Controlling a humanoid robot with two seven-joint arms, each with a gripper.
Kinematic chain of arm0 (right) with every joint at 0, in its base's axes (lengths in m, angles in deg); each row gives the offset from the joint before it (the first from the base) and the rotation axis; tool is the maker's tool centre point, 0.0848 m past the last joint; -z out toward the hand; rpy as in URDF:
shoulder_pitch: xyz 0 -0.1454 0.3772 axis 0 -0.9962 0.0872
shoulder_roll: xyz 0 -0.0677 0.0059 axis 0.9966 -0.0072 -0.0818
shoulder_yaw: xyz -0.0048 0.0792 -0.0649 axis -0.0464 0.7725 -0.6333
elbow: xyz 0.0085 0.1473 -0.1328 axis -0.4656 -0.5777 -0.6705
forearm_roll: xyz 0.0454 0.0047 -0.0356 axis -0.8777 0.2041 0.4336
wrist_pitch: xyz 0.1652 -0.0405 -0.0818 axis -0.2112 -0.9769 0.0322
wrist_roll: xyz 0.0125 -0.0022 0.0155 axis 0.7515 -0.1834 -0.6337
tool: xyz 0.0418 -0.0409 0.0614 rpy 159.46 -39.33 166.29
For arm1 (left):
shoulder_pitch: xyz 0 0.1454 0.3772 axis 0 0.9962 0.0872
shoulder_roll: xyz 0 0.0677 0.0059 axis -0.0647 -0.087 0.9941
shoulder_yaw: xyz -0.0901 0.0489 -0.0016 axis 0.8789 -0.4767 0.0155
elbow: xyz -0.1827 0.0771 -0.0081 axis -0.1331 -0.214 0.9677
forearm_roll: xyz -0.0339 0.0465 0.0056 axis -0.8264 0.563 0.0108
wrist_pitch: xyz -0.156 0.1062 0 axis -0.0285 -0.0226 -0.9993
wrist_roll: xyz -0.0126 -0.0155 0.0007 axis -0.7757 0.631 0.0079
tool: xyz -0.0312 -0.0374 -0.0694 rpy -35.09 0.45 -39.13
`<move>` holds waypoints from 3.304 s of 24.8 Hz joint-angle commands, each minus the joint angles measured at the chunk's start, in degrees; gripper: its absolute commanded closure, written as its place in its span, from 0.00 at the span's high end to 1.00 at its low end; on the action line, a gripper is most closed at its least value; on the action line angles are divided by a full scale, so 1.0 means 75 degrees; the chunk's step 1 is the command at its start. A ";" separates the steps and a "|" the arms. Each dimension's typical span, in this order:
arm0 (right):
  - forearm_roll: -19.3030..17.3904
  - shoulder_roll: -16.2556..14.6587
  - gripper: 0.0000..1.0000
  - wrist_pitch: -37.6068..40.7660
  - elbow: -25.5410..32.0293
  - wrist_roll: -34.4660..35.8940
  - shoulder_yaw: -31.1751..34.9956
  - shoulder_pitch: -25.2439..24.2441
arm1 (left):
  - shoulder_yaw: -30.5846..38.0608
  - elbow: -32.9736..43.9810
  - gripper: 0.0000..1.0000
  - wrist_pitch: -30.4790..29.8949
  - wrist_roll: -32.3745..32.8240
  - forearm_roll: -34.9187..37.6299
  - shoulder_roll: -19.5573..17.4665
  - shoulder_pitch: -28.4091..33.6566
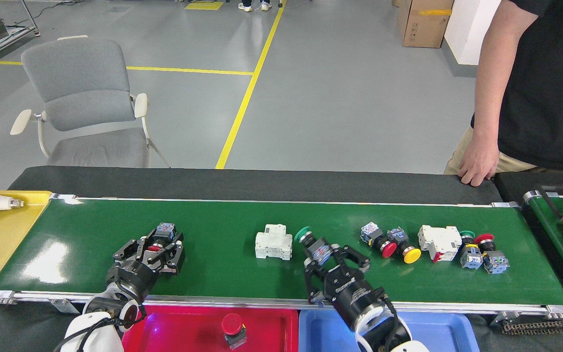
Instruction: Pick switch part from conveyor to tray
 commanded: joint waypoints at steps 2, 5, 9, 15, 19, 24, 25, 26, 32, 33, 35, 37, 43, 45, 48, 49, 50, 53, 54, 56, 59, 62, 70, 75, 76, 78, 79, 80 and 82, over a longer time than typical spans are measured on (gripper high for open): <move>0.0008 0.0051 1.00 0.1078 0.0168 -0.0019 -0.0585 -0.0084 | -0.0046 0.0163 0.10 -0.0081 -0.0374 -0.0058 -0.0062 0.0006; 0.0008 0.0063 1.00 0.1066 0.0157 -0.0019 -0.0820 -0.0131 | -0.0069 0.0959 0.11 -0.1054 -0.0363 -0.0246 -0.0086 0.0346; -0.0063 0.0039 1.00 0.0949 0.0426 -0.0019 -0.0597 -0.0189 | 0.0271 0.2881 0.18 -0.3105 -0.0328 -0.0433 -0.0719 0.1741; -0.0286 0.0297 1.00 -0.0878 0.1750 0.0192 0.3058 -0.1982 | 0.0446 0.4299 0.66 -0.3105 -0.0257 -0.1581 -0.1047 0.3733; -0.0356 0.0414 1.00 -0.1383 0.1762 0.0790 0.4524 -0.2920 | 0.0470 0.4522 1.00 -0.3105 -0.0269 -0.1581 -0.0918 0.4143; -0.0719 0.0450 1.00 -0.1465 0.1762 0.0790 0.4700 -0.3060 | 0.0950 0.4545 1.00 -0.3105 -0.0281 -0.1581 -0.0765 0.4272; -0.0707 0.0438 1.00 -0.1477 0.1762 0.0790 0.4688 -0.3002 | 0.1185 0.4545 1.00 -0.3105 -0.0281 -0.1558 -0.0695 0.4272; -0.0707 0.0426 1.00 -0.1465 0.1762 0.0778 0.4688 -0.2955 | 0.1372 0.4534 1.00 -0.3105 -0.0292 -0.1558 -0.0660 0.4260; 0.0019 0.0414 1.00 -0.1536 0.1399 0.0321 0.3446 -0.1759 | 0.2017 0.4417 1.00 -0.0913 -0.0363 -0.1394 -0.0742 0.4213; 0.0078 0.0403 1.00 -0.1582 0.1118 0.0075 0.3212 -0.1432 | 0.2028 0.4370 1.00 -0.0738 -0.0363 -0.1195 -0.0719 0.4249; 0.0078 0.0414 1.00 -0.1594 0.0625 -0.0230 0.2836 -0.0822 | 0.2017 0.4311 1.00 -0.0444 -0.0363 -0.1007 -0.0683 0.4260; 0.0078 0.0403 1.00 -0.1594 0.0063 -0.0300 0.2379 -0.0248 | 0.2005 0.4311 1.00 -0.0433 -0.0363 -0.0996 -0.0730 0.4260; 0.0078 0.0590 1.00 -0.1770 -0.1074 -0.0347 0.1301 0.0748 | 0.1642 0.4381 1.00 -0.0620 -0.0269 -0.1007 -0.0590 0.3838; 0.0078 0.0766 1.00 -0.2133 -0.1671 -0.0371 0.0973 0.1229 | 0.0962 0.4299 1.00 -0.0491 -0.0152 -0.0972 -0.0554 0.3346; 0.0031 0.1129 1.00 -0.2672 -0.3299 -0.0371 0.0470 0.2541 | 0.0271 0.3819 1.00 -0.0210 0.0235 -0.0972 -0.0461 0.2573; -0.0051 0.1141 1.00 -0.2789 -0.3816 -0.0359 0.0317 0.2905 | 0.0177 0.3608 1.00 -0.0175 0.0282 -0.0960 -0.0426 0.2385; -0.0203 0.1141 0.99 -0.2977 -0.4343 -0.0312 0.0118 0.3291 | 0.0036 0.3327 1.00 -0.0140 0.0282 -0.0960 -0.0379 0.2104; -0.0766 0.1153 0.70 -0.3539 -0.4753 -0.0288 -0.0573 0.3678 | -0.0327 0.2144 1.00 -0.0046 0.0282 -0.0960 -0.0320 0.1038; -0.0778 0.1153 0.55 -0.3551 -0.4765 -0.0312 -0.0691 0.3690 | -0.0339 0.1885 1.00 -0.0046 0.0282 -0.0960 -0.0320 0.0862; -0.0766 0.1117 0.17 -0.3457 -0.4800 -0.0359 -0.0867 0.3690 | -0.0327 0.1370 1.00 -0.0058 0.0282 -0.0972 -0.0355 0.0534; -0.0766 0.1117 0.16 -0.3118 -0.4800 -0.0499 -0.1031 0.3690 | -0.0327 0.0959 1.00 -0.0058 0.0282 -0.0972 -0.0367 0.0346; -0.0824 0.1117 0.08 -0.3071 -0.4742 -0.0476 -0.1042 0.3678 | -0.0339 0.0901 1.00 -0.0069 0.0282 -0.0972 -0.0367 0.0323; -0.0813 0.0590 0.04 -0.1137 -0.1707 -0.0558 -0.1382 0.2248 | -0.0257 0.0584 1.00 -0.0046 0.0258 -0.1019 -0.0437 0.0299; -0.0766 0.0016 1.00 0.0562 -0.0019 -0.0605 -0.1382 0.0784 | -0.0186 0.0221 1.00 0.0130 0.0212 -0.1007 -0.0461 0.0124; -0.0766 0.0039 1.00 0.0597 0.0004 -0.0617 -0.1371 0.0760 | -0.0186 0.0139 1.00 0.0188 0.0212 -0.1007 -0.0461 0.0088; -0.0789 0.0051 1.00 0.0574 0.0004 -0.0617 -0.1324 0.0772 | -0.0222 -0.0013 1.00 0.0423 0.0200 -0.0996 -0.0449 -0.0029; -0.0801 0.0075 1.00 0.0562 0.0028 -0.0628 -0.1277 0.0783 | -0.0245 -0.0072 1.00 0.0575 0.0200 -0.0984 -0.0449 -0.0099; -0.0824 0.0051 1.00 0.0539 0.0075 -0.0628 -0.1160 0.0784 | -0.0257 -0.0118 1.00 0.0704 0.0200 -0.0984 -0.0449 -0.0158; -0.0825 -0.0019 1.00 0.0515 0.0297 -0.0628 -0.0597 0.0713 | -0.0257 -0.0166 1.00 0.0997 0.0200 -0.0972 -0.0449 -0.0169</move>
